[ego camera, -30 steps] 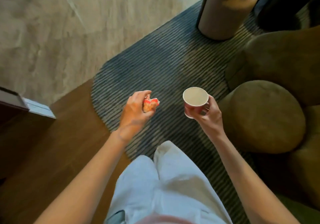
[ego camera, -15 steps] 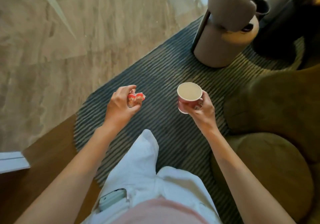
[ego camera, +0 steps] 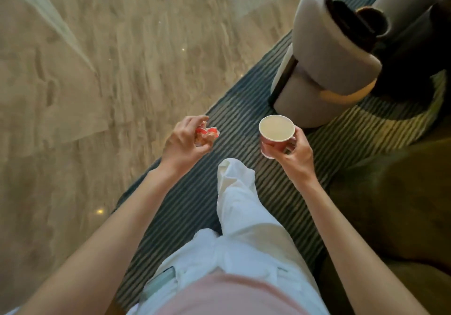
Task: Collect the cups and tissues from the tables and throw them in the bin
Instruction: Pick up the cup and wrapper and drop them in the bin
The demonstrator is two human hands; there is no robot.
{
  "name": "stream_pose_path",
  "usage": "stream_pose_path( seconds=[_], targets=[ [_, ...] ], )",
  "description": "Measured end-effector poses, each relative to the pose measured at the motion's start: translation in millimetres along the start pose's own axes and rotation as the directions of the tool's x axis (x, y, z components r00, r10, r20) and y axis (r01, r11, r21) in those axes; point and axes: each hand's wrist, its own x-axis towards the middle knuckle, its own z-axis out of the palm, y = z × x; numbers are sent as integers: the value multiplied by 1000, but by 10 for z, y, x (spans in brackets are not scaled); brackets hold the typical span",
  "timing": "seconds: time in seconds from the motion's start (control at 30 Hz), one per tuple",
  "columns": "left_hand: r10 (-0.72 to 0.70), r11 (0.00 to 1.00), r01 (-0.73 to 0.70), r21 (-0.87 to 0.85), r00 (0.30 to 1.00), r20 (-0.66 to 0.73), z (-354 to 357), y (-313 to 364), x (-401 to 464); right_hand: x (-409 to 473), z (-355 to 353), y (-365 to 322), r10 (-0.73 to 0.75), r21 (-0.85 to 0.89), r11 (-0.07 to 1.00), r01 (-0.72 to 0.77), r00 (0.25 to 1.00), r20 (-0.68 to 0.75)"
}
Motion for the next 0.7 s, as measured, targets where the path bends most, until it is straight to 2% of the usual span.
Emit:
stream_pose_path(
  seconds=[0.43, 0.7],
  targets=[
    [54, 998, -52, -30, 997, 49, 83, 71, 3577, 3378, 151, -583, 15, 61, 998, -11, 998, -58],
    [149, 989, -145, -39, 979, 141, 236, -283, 5976, 5400, 414, -688, 128, 95, 989, -110, 970, -205]
  ],
)
